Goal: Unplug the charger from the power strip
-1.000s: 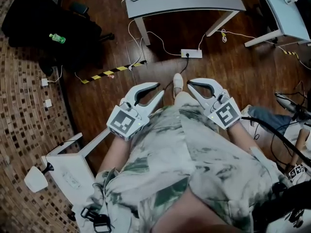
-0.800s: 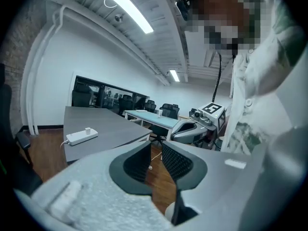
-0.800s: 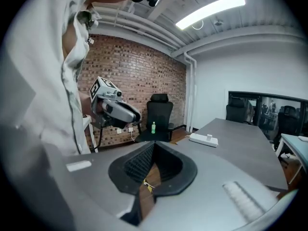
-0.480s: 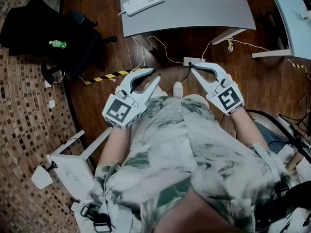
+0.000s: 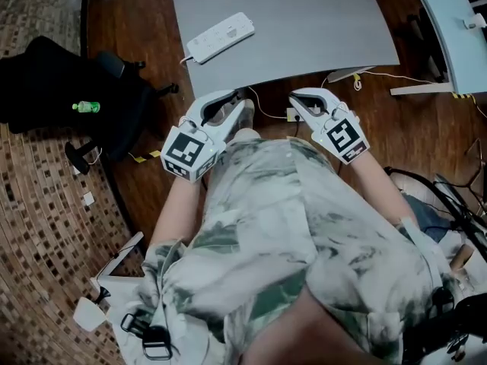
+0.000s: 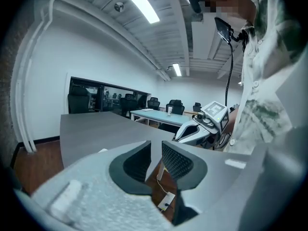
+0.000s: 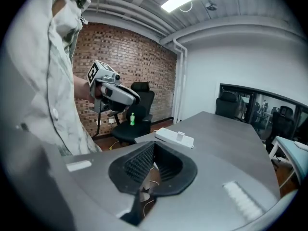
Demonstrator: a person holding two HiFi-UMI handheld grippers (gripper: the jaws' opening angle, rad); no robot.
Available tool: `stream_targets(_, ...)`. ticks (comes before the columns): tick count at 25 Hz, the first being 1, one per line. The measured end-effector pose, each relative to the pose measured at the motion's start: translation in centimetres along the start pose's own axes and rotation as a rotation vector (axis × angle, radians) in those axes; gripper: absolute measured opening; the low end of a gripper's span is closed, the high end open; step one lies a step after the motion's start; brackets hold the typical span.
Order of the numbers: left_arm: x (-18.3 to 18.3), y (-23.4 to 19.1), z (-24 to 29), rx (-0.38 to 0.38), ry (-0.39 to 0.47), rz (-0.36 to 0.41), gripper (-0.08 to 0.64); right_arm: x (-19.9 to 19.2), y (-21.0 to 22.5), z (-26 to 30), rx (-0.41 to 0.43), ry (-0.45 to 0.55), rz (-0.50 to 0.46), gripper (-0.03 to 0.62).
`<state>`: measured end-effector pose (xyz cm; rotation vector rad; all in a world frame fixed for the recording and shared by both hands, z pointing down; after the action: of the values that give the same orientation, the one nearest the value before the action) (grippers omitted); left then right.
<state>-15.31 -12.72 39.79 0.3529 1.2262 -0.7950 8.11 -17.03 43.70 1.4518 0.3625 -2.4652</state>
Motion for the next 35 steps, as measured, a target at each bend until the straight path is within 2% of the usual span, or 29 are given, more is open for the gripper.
stream_targets(4,0.7,-6.0,2.2,-0.017,-0.039,0.043,0.077,0.3,3.8,4.9,-0.017,-0.036,0.012,0.006)
stream_targets(7,0.8,-10.1,3.7,-0.030,-0.074,0.038,0.077,0.3,6.3,8.9,-0.026,-0.068,0.029,0.006)
stream_targets(13,-0.8,-16.0,6.4,-0.064,-0.129,0.026,0.084,-1.3,9.2,15.6,-0.044,-0.149,0.094,0.006)
stream_targets(16,-2.3,-18.3,8.2,-0.083,-0.177,0.045,0.104,-2.0,10.8,18.2,-0.053,-0.192,0.111,0.006)
stream_targets(20,-4.6,-20.0,11.2,-0.114,-0.260,0.068,0.123,-2.7,12.3,21.2,-0.048,-0.263,0.116,0.006)
stream_targets(26,-7.0,-21.2,15.2,-0.108,-0.348,0.100,0.132,-3.0,13.5,24.7,-0.020,-0.303,0.099,0.006)
stream_targets(32,-8.5,-21.9,17.1,-0.138,-0.399,0.126,0.132,-3.7,13.7,26.7,-0.023,-0.350,0.093,0.006)
stream_targets(35,-9.1,-21.7,18.2,-0.167,-0.425,0.132,0.132,-4.1,13.6,26.9,-0.028,-0.342,0.087,0.005)
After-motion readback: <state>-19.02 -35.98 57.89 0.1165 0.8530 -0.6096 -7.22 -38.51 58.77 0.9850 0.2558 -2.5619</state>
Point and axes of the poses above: the fingertips, and each gripper's own axes: z forward along the fingers, y to its right, x out of its top, the point moved 9 cm from there along -z, backward along the fingers, and after that the axes turned 3 degrees about -x, right-handed, at the moved point
